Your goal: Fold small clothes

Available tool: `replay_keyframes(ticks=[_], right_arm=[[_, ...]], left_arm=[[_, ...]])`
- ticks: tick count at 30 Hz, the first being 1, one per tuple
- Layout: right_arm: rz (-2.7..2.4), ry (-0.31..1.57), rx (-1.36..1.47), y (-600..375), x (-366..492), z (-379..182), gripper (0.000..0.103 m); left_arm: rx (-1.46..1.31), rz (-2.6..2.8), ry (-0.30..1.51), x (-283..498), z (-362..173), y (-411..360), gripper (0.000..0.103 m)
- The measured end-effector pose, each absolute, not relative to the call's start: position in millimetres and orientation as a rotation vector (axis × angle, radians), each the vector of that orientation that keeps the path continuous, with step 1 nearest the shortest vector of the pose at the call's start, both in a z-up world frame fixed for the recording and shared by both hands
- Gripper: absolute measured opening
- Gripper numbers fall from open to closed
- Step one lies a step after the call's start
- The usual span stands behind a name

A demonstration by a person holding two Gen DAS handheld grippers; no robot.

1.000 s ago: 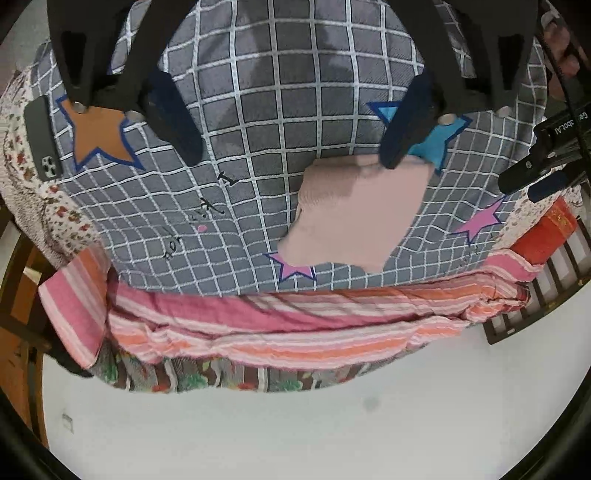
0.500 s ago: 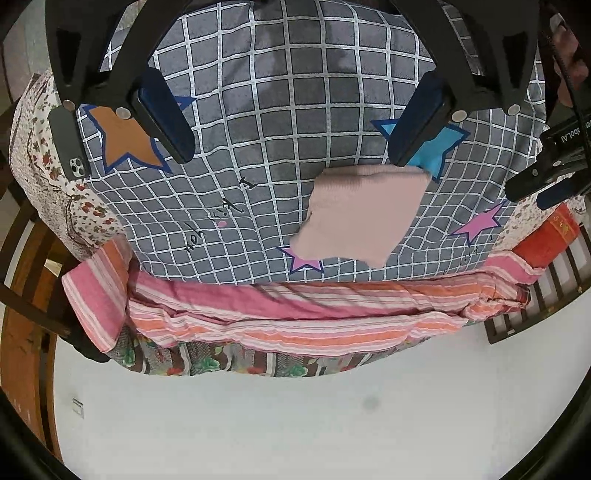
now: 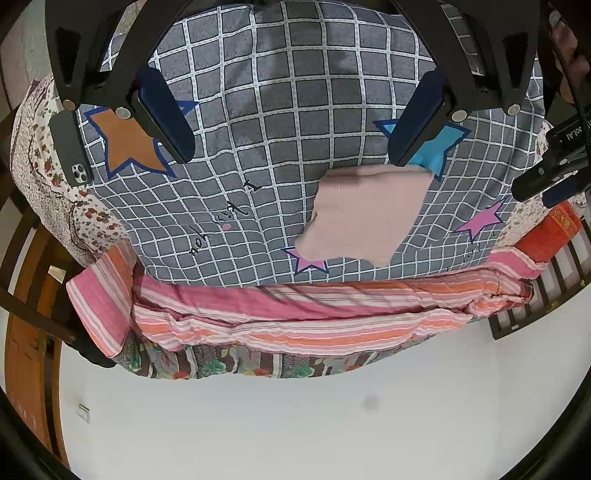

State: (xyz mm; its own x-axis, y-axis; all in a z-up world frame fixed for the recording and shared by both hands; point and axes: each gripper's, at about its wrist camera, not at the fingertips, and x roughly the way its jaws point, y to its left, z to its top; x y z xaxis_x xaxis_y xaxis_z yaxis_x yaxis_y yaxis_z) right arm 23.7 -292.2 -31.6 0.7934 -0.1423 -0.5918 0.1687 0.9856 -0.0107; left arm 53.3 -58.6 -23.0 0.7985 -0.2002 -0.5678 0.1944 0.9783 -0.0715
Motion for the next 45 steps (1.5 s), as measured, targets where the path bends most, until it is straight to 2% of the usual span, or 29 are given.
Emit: replay_keyframes(ticks=[45], right_arm=[[-0.176, 0.617, 0.046, -292.0, 23.0, -22.7, 0.102]], left_arm=[[-0.012, -0.205, 0.604, 54.9, -19.8, -55.1, 0.081]])
